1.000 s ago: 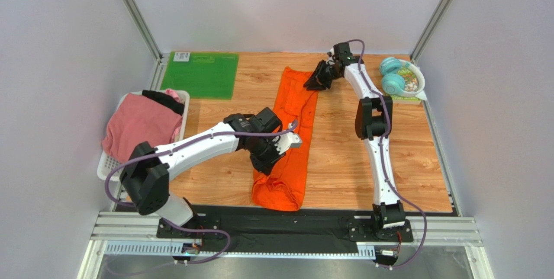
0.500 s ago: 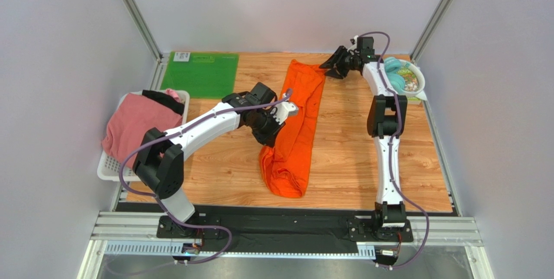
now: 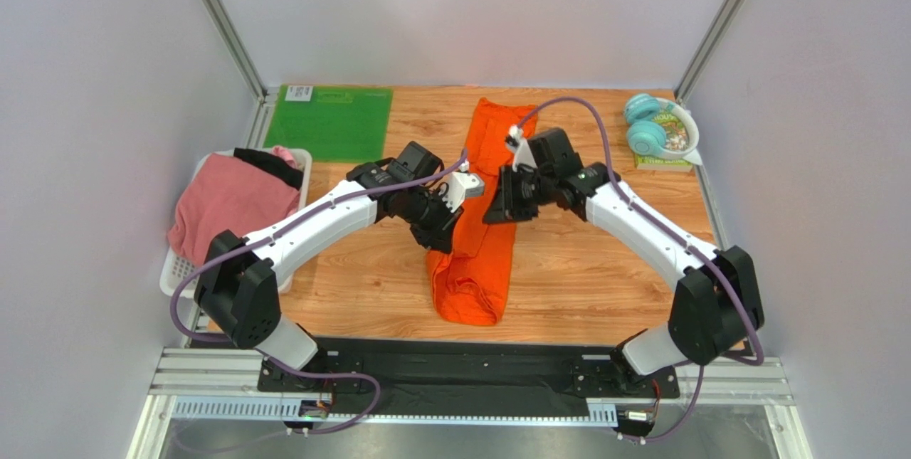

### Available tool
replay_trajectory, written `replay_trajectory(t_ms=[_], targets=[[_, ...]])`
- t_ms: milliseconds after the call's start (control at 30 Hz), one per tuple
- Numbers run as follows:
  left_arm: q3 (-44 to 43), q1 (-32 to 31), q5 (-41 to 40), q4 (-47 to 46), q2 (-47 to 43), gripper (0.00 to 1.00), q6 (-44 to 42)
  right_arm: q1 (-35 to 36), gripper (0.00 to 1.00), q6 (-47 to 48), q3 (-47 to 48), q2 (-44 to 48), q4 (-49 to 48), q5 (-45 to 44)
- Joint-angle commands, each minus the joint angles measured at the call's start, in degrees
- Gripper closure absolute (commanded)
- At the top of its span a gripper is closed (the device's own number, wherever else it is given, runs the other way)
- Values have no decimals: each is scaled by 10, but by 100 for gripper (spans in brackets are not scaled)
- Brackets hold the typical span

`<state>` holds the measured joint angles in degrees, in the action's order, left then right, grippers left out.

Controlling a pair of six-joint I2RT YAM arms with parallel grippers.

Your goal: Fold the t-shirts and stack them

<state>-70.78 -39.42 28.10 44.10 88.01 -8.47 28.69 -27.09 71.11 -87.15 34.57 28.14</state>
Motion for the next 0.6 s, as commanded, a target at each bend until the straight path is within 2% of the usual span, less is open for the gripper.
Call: replay_trajectory(t_ms=[0, 67, 167, 567], targets=[[9, -2, 32, -6, -18, 100, 11, -20, 90, -34, -159, 53, -41, -83], [17, -3, 34, -10, -22, 100, 13, -21, 97, -66, -213, 74, -67, -86], [22, -2, 31, -15, -24, 100, 13, -19, 99, -86, -230, 73, -83, -65], [34, -5, 15, -23, -29, 100, 18, 22, 100, -137, -203, -10, -136, -14]])
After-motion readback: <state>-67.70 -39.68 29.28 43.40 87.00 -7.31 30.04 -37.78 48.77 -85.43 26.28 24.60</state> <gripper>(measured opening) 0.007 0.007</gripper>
